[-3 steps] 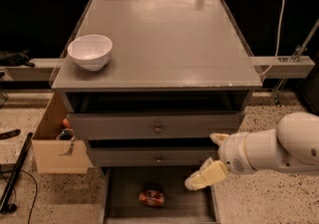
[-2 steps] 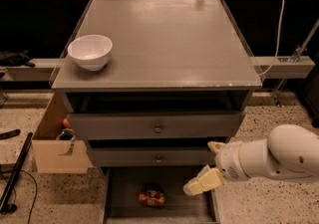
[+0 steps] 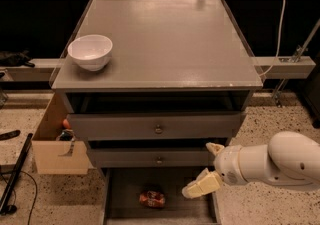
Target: Pick coke can from bottom drawer and place on counter
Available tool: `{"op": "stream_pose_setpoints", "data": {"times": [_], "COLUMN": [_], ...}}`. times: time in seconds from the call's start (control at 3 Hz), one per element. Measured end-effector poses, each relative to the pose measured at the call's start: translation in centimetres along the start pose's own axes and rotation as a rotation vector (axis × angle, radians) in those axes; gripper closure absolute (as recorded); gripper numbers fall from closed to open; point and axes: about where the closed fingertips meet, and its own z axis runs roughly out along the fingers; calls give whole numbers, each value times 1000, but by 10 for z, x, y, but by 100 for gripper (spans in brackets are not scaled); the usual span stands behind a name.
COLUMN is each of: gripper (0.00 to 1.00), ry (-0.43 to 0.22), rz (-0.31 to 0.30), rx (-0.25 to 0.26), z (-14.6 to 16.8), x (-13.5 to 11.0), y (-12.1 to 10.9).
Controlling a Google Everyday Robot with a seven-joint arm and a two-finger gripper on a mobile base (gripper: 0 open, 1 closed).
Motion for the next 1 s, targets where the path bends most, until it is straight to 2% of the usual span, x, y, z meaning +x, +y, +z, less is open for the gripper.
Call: {"op": "stream_pose_setpoints", "data": {"times": [0.33,0.67,1.0], "gripper": [0,0,0], "ry": [-23,-50,-50], "rz": [-92,-172,-172], "rx": [25,98,98], "z": [29,46,46], "x": [11,24,24], "y": [-6,-31,-31]}}
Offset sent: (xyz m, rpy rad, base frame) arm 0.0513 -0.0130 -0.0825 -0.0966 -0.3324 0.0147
